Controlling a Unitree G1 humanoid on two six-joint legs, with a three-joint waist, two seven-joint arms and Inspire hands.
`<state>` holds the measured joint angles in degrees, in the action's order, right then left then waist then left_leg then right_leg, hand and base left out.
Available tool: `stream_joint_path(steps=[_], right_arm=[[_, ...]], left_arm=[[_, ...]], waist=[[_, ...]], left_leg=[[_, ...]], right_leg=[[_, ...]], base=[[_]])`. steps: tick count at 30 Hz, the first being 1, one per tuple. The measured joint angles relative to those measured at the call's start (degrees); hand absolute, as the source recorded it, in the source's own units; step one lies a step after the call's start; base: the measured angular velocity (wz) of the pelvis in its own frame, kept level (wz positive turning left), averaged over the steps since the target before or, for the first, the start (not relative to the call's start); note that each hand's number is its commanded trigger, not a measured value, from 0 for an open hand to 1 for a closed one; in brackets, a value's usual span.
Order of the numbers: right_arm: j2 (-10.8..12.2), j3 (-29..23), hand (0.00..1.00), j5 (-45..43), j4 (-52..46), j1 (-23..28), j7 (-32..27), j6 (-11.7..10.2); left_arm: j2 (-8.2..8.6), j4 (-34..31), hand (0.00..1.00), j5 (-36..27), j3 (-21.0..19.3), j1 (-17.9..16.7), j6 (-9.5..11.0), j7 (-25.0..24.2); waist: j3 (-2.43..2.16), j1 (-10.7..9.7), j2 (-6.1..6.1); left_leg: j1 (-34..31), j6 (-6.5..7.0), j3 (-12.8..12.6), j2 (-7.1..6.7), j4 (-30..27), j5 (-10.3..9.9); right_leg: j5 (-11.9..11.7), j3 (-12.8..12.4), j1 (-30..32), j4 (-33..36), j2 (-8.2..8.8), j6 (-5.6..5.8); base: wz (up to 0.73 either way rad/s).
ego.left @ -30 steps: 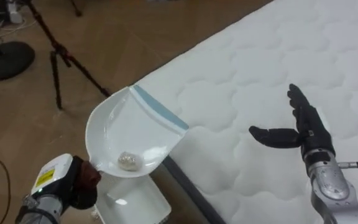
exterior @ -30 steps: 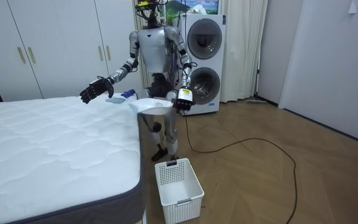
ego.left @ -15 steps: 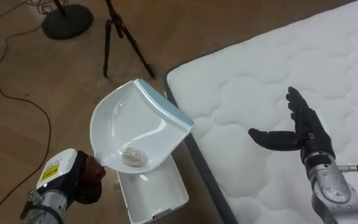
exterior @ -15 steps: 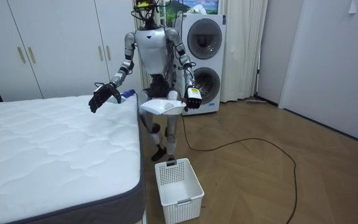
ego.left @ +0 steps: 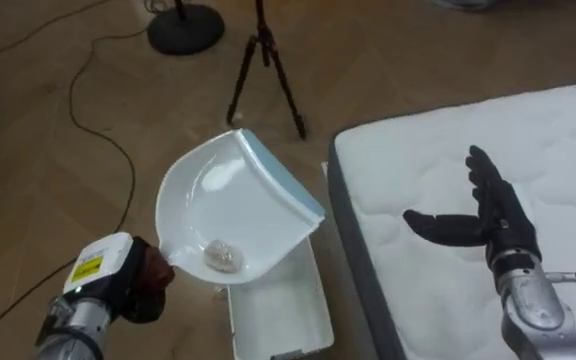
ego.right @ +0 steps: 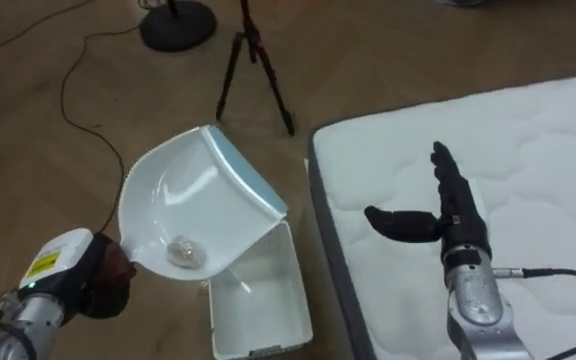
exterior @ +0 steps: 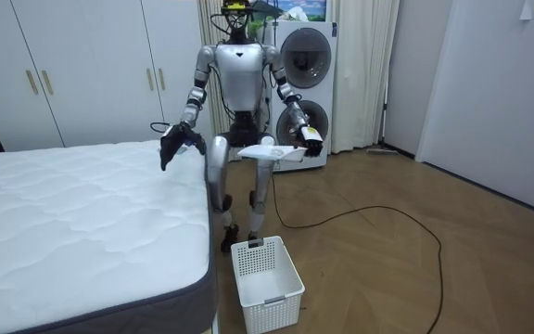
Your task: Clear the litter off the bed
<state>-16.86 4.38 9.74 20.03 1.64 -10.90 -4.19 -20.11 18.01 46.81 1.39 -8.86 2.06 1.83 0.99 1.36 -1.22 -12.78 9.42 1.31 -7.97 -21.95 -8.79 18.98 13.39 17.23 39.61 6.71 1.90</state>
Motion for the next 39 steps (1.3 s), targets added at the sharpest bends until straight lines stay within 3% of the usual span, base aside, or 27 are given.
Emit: stream_joint_path(steps=[3, 5, 6, 7, 8, 10, 11, 12, 13, 14, 15, 16, 17, 18, 20, 24, 30, 34, 36, 39], right_arm=[[-0.2, -0.2, 0.00, 1.1, 0.7, -0.1, 0.0, -1.3], [-0.2, -0.4, 0.00, 1.2, 1.3, -0.1, 0.0, -2.0], [-0.2, -0.7, 0.00, 1.1, 1.4, -0.1, 0.2, -2.1], [-0.2, -0.8, 0.00, 1.1, 1.6, -0.2, 0.4, -2.1], [-0.3, -0.8, 0.00, 0.8, 1.9, -0.3, 1.0, -2.1], [-0.4, -0.8, 0.00, 0.6, 2.3, -0.3, 1.5, -2.5], [-0.4, -0.8, 0.00, 0.3, 2.6, -0.4, 1.5, -2.6], [-0.6, -0.8, 0.00, -0.2, 3.1, -0.5, 1.5, -2.6], [-0.6, -0.8, 0.00, -0.3, 3.4, -0.6, 1.5, -2.6], [-0.7, -0.9, 0.00, -0.6, 4.1, -0.7, 1.3, -2.7], [-0.6, -1.2, 0.00, -0.7, 4.7, -0.6, 1.0, -2.8], [-0.7, -1.3, 0.00, -0.5, 5.2, -0.6, 1.0, -2.7], [-1.0, -1.4, 0.00, -0.2, 6.1, -0.8, 1.2, -2.4], [-1.0, -1.3, 0.00, -0.1, 6.3, -0.8, 1.5, -2.2], [-1.0, -1.1, 0.00, -0.9, 6.3, -1.5, 1.8, -2.2], [-1.0, -0.4, 0.00, -1.6, 6.4, -1.5, 1.8, -2.2], [-1.4, 0.8, 0.00, -1.2, 9.0, -3.4, 1.7, -2.4], [-1.5, 2.1, 0.00, -1.3, 11.0, -4.3, 1.7, -3.6], [-1.9, 3.4, 0.00, -1.2, 13.9, -5.3, 1.5, -3.8], [-2.0, 4.3, 0.00, -1.6, 14.2, -5.7, 1.2, -4.5]], left_arm=[[-1.85, 0.1, 1.00, 0.0, -0.1, 0.1, 0.4, 0.0], [-3.06, 0.1, 1.00, 0.0, -0.1, 0.2, 0.5, 0.1], [-3.81, 0.3, 1.00, 0.0, -0.1, 0.2, 0.4, 0.2], [-4.05, 0.6, 1.00, 0.0, -0.1, 0.3, 0.4, 0.4], [-4.19, 1.7, 1.00, 0.0, -0.3, 0.3, 0.2, 0.5], [-4.32, 2.8, 1.00, 0.1, -0.6, 0.3, -0.6, 0.5], [-4.34, 3.2, 1.00, 0.1, -0.6, 0.3, -1.3, 0.5], [-4.27, 3.7, 1.00, 0.1, -0.6, 0.3, -1.8, 0.5], [-4.26, 3.8, 1.00, 0.1, -0.6, 0.3, -2.0, 0.5], [-4.24, 3.9, 1.00, 0.0, -0.5, 0.6, -2.1, 0.5], [-5.05, 3.8, 1.00, 0.0, 0.0, 2.0, -1.6, 0.7], [-5.41, 3.9, 1.00, 0.0, 0.5, 3.1, -1.5, 1.0], [-5.27, 3.9, 1.00, 0.1, 1.6, 4.5, -1.8, 1.5], [-4.97, 4.1, 1.00, 0.1, 2.3, 4.7, -1.7, 1.6], [-5.02, 4.8, 1.00, 0.3, 2.7, 4.5, -1.1, 1.6], [-5.44, 7.1, 1.00, 0.9, 2.7, 4.7, -1.2, 2.7], [-6.99, 10.7, 1.00, 2.4, 3.3, 7.3, -1.0, 2.7], [-9.09, 10.8, 1.00, 2.8, 3.9, 8.6, -0.3, 2.7], [-10.66, 11.5, 1.00, 2.8, 6.2, 9.7, 0.3, 2.8], [-10.82, 13.4, 1.00, 2.9, 8.5, 12.1, 0.5, 3.9]], waist=[[0.12, -1.5, 0.08], [0.34, -1.6, -0.28], [0.31, -1.6, -0.23], [0.35, -1.4, -0.28], [0.37, -0.6, -0.34], [0.44, 0.6, -0.46], [0.45, 0.5, -0.48], [0.51, 0.5, -0.58], [0.59, 0.4, -0.70], [0.64, -0.4, -0.56], [0.65, -1.6, -1.18], [0.63, -1.6, -1.03], [0.56, -1.1, -0.80], [0.45, -0.7, -0.34], [0.53, 0.3, -0.72], [0.55, 0.1, -1.95], [0.61, -1.8, -3.94], [0.62, -2.9, -4.69], [0.63, -3.5, -5.45], [0.79, -4.3, -6.56]], left_leg=[[0.3, -0.20, 3.2, -1.15, -0.1, 0.2], [0.3, -0.39, 5.8, -1.90, 0.0, 0.2], [0.4, -1.11, 6.6, -2.00, 0.2, 0.1], [0.5, -2.20, 6.7, -2.00, 0.4, -0.1], [0.8, -5.01, 6.7, -2.00, 0.7, -0.5], [1.7, -5.75, 6.6, -2.00, 1.7, -0.8], [1.9, -6.68, 6.5, -2.15, 1.8, -1.3], [2.2, -7.59, 5.1, -1.99, 2.2, -1.6], [1.9, -9.01, 4.0, -1.83, 2.0, -1.7], [-0.1, -10.53, 0.7, -0.88, -0.5, -2.8], [-4.1, -8.18, -1.8, 4.58, -4.1, -4.0], [-5.7, -8.05, -2.3, 6.40, -6.0, -5.0], [-6.9, -6.79, -4.5, 6.58, -7.7, -5.5], [-6.5, -6.25, -5.8, 6.02, -7.5, -5.3], [-6.4, -5.12, -7.0, 5.95, -7.1, -4.7], [-6.5, -4.65, -7.3, 5.93, -5.5, -4.4], [-8.2, -5.49, -7.3, 5.73, -4.3, -3.5], [-9.6, -5.89, -7.5, 5.27, -3.9, -2.7], [-9.7, -5.92, -8.0, 5.26, -3.5, -2.6], [-11.0, -5.72, -8.5, 5.16, -3.3, -2.5]], right_leg=[[-3.9, -3.3, 0.8, -10.1, -0.96, 0.29], [-6.6, -3.7, 0.7, -13.4, -2.01, 0.09], [-8.1, -3.8, 0.3, -14.7, -2.35, -0.25], [-8.6, -3.8, 0.1, -15.2, -2.78, -0.37], [-9.5, -3.7, -0.6, -16.0, -3.50, -0.76], [-11.3, -3.7, -2.0, -17.6, -4.78, -1.97], [-14.0, -3.0, -3.9, -19.0, -5.23, -3.07], [-13.4, -2.0, -5.7, -21.4, -5.06, -3.86], [-13.3, -2.0, -6.4, -22.4, -4.83, -3.89], [-13.2, -1.6, -6.9, -23.3, -3.91, -3.87], [-11.6, -2.4, -5.3, -20.6, -4.28, -3.68], [-9.8, -3.3, -3.7, -17.6, -4.21, -3.01], [-7.0, -4.7, -1.0, -12.8, -3.70, -1.81], [-5.9, -4.9, 0.6, -10.7, -2.75, -1.25], [-5.7, -5.1, 1.0, -10.6, -2.65, -1.55], [-4.7, -4.5, 1.1, -10.6, -2.67, -3.23], [-3.6, -4.2, 4.4, -8.3, -2.13, -4.76], [-3.2, -4.8, 6.9, -6.8, -1.75, -5.11], [-3.2, -5.3, 7.5, -6.8, -1.79, -5.17], [-3.2, -5.6, 9.2, -6.5, -1.57, -5.15]], base=[[0.89], [0.65], [0.54], [0.24], [0.00], [-0.03], [0.06], [0.11], [0.30], [0.69], [0.82], [0.75], [0.37], [0.15], [-0.16], [-0.02], [0.04], [0.00], [-0.08], [-0.05]])
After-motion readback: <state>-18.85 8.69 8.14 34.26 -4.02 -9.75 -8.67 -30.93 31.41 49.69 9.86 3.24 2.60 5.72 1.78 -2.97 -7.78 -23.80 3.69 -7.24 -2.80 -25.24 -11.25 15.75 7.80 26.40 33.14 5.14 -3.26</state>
